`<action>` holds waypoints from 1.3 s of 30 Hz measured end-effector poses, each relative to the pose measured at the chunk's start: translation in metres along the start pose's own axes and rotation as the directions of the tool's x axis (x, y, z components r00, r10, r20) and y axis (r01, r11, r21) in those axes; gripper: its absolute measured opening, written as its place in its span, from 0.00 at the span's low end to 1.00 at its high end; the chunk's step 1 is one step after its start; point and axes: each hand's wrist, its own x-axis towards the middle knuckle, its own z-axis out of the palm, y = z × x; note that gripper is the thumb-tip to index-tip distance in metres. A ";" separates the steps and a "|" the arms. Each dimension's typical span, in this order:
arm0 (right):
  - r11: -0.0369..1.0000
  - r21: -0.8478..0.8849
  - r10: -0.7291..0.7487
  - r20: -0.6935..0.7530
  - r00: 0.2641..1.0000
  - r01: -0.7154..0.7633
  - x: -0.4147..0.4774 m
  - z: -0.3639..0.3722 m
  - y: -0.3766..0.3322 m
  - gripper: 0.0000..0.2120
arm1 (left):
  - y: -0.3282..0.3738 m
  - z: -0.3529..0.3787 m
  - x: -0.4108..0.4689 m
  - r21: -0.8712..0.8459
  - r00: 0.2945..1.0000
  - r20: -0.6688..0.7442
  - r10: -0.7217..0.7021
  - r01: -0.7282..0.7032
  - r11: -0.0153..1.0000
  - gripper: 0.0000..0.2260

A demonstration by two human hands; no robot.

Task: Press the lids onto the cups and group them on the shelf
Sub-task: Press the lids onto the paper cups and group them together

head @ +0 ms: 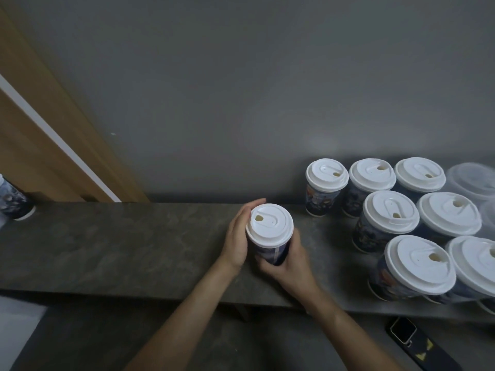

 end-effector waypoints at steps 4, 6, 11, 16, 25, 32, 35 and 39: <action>1.000 -0.014 0.016 0.059 0.998 -0.016 0.000 0.001 -0.002 0.41 | 0.010 0.009 -0.003 -0.060 0.999 0.004 -0.048 0.049 0.997 0.16; 1.000 0.020 0.004 0.051 0.999 -0.005 0.001 0.002 -0.001 0.44 | 0.005 0.016 -0.009 -0.047 0.994 -0.114 0.003 -0.009 0.999 0.17; 0.999 0.035 0.014 -0.006 1.000 -0.014 0.001 -0.001 -0.004 0.44 | 0.008 0.014 -0.007 -0.023 0.991 -0.125 -0.037 0.034 0.999 0.18; 1.000 -0.008 -0.015 0.060 0.998 0.015 0.003 -0.004 -0.004 0.40 | 0.023 0.005 0.003 -0.132 0.981 0.076 -0.180 0.189 0.973 0.17; 0.999 -0.018 -0.036 0.017 0.999 0.037 0.004 -0.003 -0.002 0.40 | 0.021 0.002 0.006 -0.131 0.970 0.111 -0.215 0.229 0.965 0.17; 0.999 -0.037 -0.029 0.000 1.000 0.029 0.003 0.001 0.003 0.43 | 0.016 0.011 -0.004 -0.154 0.987 -0.059 -0.147 0.136 0.979 0.14; 0.999 -0.037 -0.023 -0.029 0.999 0.021 0.004 0.002 0.005 0.42 | 0.010 0.013 -0.007 -0.089 0.985 -0.158 -0.071 0.057 0.994 0.16; 0.991 -0.099 -0.085 0.031 0.996 0.088 0.006 -0.002 0.006 0.37 | 0.023 -0.002 0.012 -0.139 0.959 0.157 -0.236 0.258 0.956 0.19</action>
